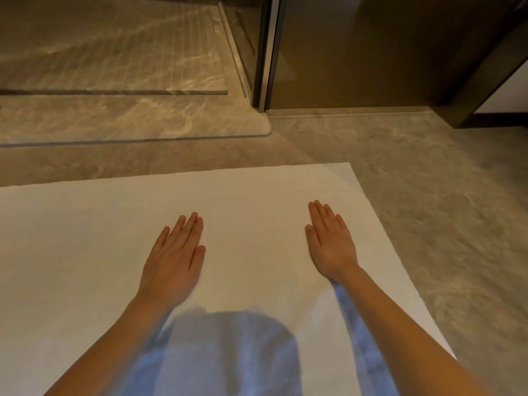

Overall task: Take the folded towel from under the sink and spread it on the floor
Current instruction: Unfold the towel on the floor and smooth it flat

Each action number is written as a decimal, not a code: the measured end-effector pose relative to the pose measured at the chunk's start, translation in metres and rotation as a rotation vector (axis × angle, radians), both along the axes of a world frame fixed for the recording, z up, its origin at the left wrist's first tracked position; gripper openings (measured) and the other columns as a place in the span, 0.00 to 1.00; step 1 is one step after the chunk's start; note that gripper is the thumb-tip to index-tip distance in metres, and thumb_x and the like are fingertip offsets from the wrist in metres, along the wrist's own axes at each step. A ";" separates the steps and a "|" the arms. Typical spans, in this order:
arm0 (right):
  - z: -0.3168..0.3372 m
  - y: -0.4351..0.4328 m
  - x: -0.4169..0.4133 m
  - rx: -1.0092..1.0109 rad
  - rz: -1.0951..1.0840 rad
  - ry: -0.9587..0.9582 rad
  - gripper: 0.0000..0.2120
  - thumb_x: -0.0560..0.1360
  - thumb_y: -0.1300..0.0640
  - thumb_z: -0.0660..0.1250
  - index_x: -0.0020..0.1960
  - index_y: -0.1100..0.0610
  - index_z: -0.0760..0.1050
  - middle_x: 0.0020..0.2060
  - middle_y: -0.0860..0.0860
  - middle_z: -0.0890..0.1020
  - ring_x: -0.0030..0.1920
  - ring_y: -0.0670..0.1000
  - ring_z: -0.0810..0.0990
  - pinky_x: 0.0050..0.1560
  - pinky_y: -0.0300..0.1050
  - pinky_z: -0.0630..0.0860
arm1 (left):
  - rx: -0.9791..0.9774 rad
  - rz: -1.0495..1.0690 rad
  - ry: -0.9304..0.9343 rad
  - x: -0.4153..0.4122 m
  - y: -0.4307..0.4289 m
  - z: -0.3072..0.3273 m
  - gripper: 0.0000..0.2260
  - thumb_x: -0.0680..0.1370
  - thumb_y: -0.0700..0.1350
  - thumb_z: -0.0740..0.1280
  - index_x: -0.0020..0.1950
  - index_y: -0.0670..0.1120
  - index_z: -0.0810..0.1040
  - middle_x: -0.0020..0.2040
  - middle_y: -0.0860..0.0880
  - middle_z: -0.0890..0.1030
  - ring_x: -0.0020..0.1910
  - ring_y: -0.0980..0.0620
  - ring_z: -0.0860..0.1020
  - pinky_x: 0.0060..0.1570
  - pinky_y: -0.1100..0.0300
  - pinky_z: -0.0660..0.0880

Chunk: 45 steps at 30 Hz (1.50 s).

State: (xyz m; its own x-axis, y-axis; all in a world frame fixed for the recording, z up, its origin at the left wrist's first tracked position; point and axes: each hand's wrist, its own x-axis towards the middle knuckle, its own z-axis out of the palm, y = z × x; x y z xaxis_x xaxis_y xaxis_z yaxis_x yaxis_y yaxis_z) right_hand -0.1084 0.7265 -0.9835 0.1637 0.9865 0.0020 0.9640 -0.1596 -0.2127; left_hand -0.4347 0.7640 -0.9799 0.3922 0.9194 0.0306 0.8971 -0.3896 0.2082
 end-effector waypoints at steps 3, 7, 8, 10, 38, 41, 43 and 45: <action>0.001 -0.001 0.003 0.008 -0.034 0.004 0.28 0.81 0.46 0.40 0.79 0.52 0.47 0.79 0.47 0.51 0.78 0.47 0.46 0.76 0.46 0.42 | -0.013 0.014 0.006 0.001 0.000 0.001 0.28 0.80 0.54 0.40 0.79 0.46 0.50 0.79 0.52 0.50 0.77 0.54 0.47 0.76 0.54 0.45; 0.023 -0.001 -0.009 -0.075 -0.067 0.002 0.26 0.83 0.50 0.43 0.79 0.55 0.45 0.79 0.50 0.49 0.78 0.49 0.45 0.77 0.48 0.42 | -0.077 0.043 0.003 0.006 -0.003 0.011 0.25 0.83 0.51 0.44 0.79 0.46 0.46 0.80 0.51 0.46 0.78 0.53 0.44 0.76 0.56 0.43; 0.030 -0.003 -0.018 -0.057 -0.088 0.027 0.26 0.83 0.51 0.44 0.79 0.56 0.45 0.79 0.51 0.49 0.78 0.50 0.45 0.77 0.48 0.42 | -0.075 0.061 -0.017 0.007 -0.009 0.015 0.25 0.83 0.50 0.44 0.79 0.46 0.46 0.80 0.50 0.47 0.78 0.52 0.44 0.76 0.55 0.44; 0.045 -0.013 -0.051 0.024 -0.069 0.082 0.25 0.83 0.53 0.46 0.79 0.58 0.48 0.78 0.53 0.51 0.78 0.52 0.47 0.76 0.46 0.42 | -0.022 0.058 -0.022 0.011 -0.033 0.019 0.25 0.82 0.49 0.44 0.79 0.44 0.50 0.80 0.48 0.50 0.78 0.49 0.48 0.76 0.52 0.47; 0.007 -0.121 -0.032 -0.021 -0.075 -0.002 0.28 0.81 0.45 0.38 0.79 0.51 0.47 0.78 0.46 0.51 0.78 0.46 0.47 0.76 0.45 0.43 | -0.092 0.029 0.016 -0.013 -0.124 -0.002 0.29 0.78 0.54 0.37 0.78 0.44 0.44 0.79 0.49 0.45 0.77 0.52 0.45 0.76 0.52 0.44; 0.008 -0.125 -0.011 -0.033 -0.125 -0.014 0.27 0.82 0.46 0.39 0.79 0.51 0.46 0.79 0.47 0.51 0.78 0.46 0.46 0.77 0.46 0.43 | -0.099 0.043 0.043 -0.012 -0.125 -0.001 0.26 0.79 0.52 0.34 0.77 0.45 0.39 0.78 0.50 0.42 0.77 0.52 0.41 0.76 0.52 0.42; 0.014 -0.124 -0.008 -0.059 -0.129 -0.013 0.26 0.83 0.48 0.42 0.79 0.52 0.45 0.79 0.48 0.50 0.78 0.47 0.46 0.77 0.47 0.43 | -0.104 0.040 0.038 -0.009 -0.126 0.004 0.26 0.79 0.53 0.34 0.77 0.46 0.39 0.79 0.48 0.43 0.77 0.52 0.41 0.76 0.50 0.44; 0.023 -0.125 -0.018 -0.049 -0.146 0.027 0.25 0.83 0.51 0.44 0.79 0.55 0.47 0.79 0.50 0.51 0.78 0.49 0.47 0.77 0.47 0.44 | -0.094 0.011 0.007 -0.005 -0.133 0.010 0.26 0.81 0.50 0.38 0.78 0.44 0.45 0.79 0.48 0.47 0.78 0.49 0.46 0.76 0.48 0.47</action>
